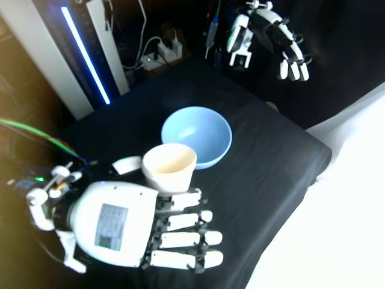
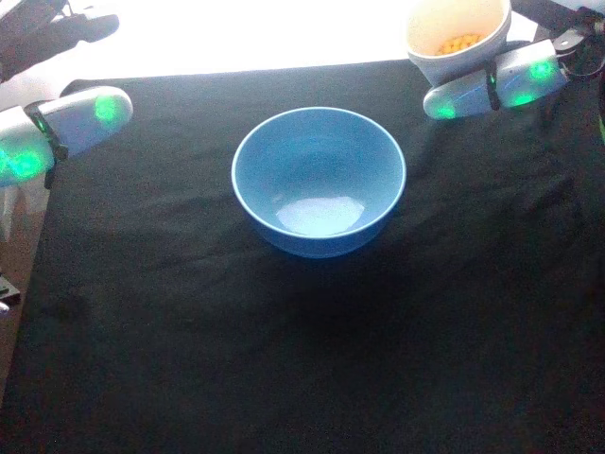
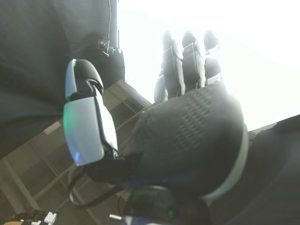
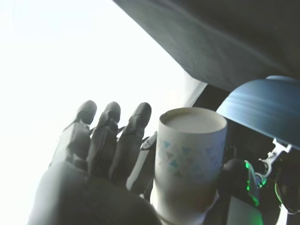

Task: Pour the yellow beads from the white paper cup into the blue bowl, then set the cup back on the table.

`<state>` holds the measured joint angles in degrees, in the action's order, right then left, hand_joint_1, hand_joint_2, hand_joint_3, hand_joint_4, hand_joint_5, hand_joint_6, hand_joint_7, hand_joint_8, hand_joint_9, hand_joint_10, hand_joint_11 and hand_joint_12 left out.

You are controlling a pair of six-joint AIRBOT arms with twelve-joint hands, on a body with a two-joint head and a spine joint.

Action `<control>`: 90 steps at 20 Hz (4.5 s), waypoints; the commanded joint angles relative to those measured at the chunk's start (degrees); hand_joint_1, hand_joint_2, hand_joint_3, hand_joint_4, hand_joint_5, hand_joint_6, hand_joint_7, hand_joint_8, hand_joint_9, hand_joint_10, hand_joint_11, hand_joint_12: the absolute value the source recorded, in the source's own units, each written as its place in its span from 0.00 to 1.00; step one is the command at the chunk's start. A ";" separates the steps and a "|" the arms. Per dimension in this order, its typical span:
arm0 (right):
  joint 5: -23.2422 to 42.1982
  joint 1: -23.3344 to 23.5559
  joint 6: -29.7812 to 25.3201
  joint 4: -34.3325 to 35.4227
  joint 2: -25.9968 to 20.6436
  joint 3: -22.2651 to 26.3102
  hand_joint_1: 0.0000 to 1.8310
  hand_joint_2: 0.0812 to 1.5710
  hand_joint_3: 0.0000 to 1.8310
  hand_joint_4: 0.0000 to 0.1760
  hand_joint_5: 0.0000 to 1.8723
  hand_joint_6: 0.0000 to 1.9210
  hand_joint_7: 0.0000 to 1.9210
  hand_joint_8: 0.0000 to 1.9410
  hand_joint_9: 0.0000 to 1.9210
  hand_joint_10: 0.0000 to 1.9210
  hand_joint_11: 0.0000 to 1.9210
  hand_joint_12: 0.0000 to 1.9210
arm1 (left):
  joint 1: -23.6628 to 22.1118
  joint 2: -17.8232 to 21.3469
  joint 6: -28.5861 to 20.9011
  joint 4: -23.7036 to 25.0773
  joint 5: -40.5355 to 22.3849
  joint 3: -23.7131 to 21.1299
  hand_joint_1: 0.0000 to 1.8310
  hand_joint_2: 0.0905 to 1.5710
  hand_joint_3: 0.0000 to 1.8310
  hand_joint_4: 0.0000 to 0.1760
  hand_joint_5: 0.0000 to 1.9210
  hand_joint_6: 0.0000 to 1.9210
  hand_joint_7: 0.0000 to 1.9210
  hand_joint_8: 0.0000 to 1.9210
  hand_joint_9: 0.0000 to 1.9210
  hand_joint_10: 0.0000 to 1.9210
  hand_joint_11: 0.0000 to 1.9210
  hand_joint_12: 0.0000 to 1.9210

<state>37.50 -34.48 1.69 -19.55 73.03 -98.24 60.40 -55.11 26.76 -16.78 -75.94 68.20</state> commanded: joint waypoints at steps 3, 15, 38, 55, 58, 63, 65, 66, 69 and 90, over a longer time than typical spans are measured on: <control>4.38 2.85 -0.51 -0.02 0.18 -0.55 0.55 0.71 0.00 0.79 0.50 0.55 0.44 0.00 0.30 0.00 0.00 0.60 | -0.64 -0.05 -0.68 -0.54 -6.76 0.28 0.34 0.65 0.00 0.00 0.06 0.00 0.28 0.00 0.16 0.00 0.00 0.16; 0.20 7.23 -0.51 -9.08 2.15 -0.87 0.54 0.71 0.00 0.98 0.49 0.56 0.40 0.00 0.31 0.01 0.00 0.77 | -1.54 -0.04 -0.65 0.53 -5.93 0.37 0.34 0.65 0.00 0.00 0.06 0.00 0.28 0.00 0.15 0.00 0.00 0.10; -5.25 15.15 -4.79 -33.56 4.06 0.36 0.54 0.72 0.00 1.00 0.49 0.56 0.39 0.00 0.28 0.00 0.00 0.62 | -3.00 -0.01 -0.65 2.58 -3.78 0.62 0.35 0.65 0.00 0.00 0.08 0.00 0.31 0.00 0.15 0.00 0.00 0.07; -9.43 20.83 -4.79 -48.08 1.68 5.88 0.54 0.71 0.00 1.00 0.50 0.55 0.34 0.00 0.19 0.00 0.00 0.44 | -3.27 0.07 -0.65 3.02 -3.10 0.62 0.35 0.65 0.00 0.00 0.08 0.00 0.33 0.00 0.18 0.00 0.00 0.16; -9.90 21.32 -4.79 -49.73 1.32 6.51 0.54 0.71 0.00 1.00 0.49 0.56 0.34 0.00 0.20 0.01 0.00 0.38 | -3.28 0.06 -0.65 3.04 -3.06 0.62 0.33 0.65 0.00 0.00 0.07 0.00 0.32 0.00 0.17 0.00 0.00 0.14; -11.09 21.45 -4.79 -53.23 1.06 7.69 0.54 0.71 0.00 1.00 0.49 0.55 0.35 0.00 0.18 0.01 0.00 0.31 | -3.34 0.03 -0.65 3.10 -2.97 0.61 0.33 0.66 0.00 0.00 0.07 0.00 0.32 0.00 0.17 0.00 0.00 0.13; -11.38 21.45 -4.79 -54.31 1.00 7.94 0.54 0.71 0.00 1.00 0.50 0.54 0.43 0.01 0.28 0.02 0.00 0.32 | -3.34 0.03 -0.65 3.10 -2.98 0.61 0.32 0.65 0.00 0.00 0.07 0.00 0.32 0.00 0.17 0.00 0.00 0.14; -11.52 21.45 -4.79 -54.77 0.87 8.08 0.54 0.71 0.00 1.00 0.50 0.54 0.45 0.01 0.27 0.01 0.00 0.30 | -3.34 0.03 -0.65 3.14 -2.91 0.61 0.32 0.65 0.00 0.00 0.08 0.00 0.32 0.00 0.17 0.00 0.00 0.15; -12.10 21.45 -4.79 -56.41 0.51 8.58 0.53 0.72 0.00 1.00 0.48 0.57 0.58 0.02 0.31 0.01 0.00 0.21 | -3.35 0.02 -0.64 3.17 -2.82 0.62 0.33 0.65 0.00 0.00 0.08 0.00 0.32 0.00 0.17 0.00 0.00 0.15; -17.38 21.45 -4.78 -65.98 0.38 9.65 0.53 0.72 0.00 1.00 0.48 0.57 0.48 0.00 0.27 0.00 0.00 0.17 | -3.51 -0.01 -0.63 3.59 -2.53 0.73 0.32 0.63 0.00 0.00 0.08 0.00 0.34 0.00 0.19 0.00 0.00 0.19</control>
<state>19.84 -14.13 -3.11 -86.94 73.54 -88.64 57.67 -55.11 26.74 -12.67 -71.79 68.58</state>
